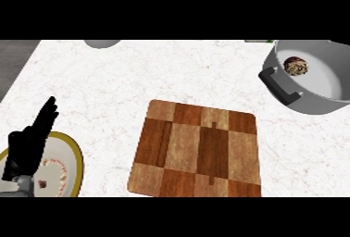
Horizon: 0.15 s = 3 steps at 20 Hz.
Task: Pick the cupcake from the cutting board and place it in the pot
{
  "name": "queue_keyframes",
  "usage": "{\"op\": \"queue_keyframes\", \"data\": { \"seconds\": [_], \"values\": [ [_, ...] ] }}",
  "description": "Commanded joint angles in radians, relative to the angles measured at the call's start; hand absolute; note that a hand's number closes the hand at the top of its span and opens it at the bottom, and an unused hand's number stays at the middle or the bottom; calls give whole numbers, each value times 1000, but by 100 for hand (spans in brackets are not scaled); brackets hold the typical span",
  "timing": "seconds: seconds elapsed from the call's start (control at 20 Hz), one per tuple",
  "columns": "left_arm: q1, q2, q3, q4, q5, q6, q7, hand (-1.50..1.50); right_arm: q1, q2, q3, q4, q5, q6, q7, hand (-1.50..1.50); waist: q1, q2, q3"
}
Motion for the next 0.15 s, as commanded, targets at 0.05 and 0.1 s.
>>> {"op": "queue_keyframes", "data": {
  "seconds": [0.05,0.1],
  "values": [
    [36,23,58,17,30,-41,-50,0,104,1,-37,-68,-77,104,-85,-150,-26,-11,-2],
    [9,-3,27,50,0,-20,-32,0,139,-18,-51,-111,-99,128,-84,-150,-43,-16,-2]
  ]
}}
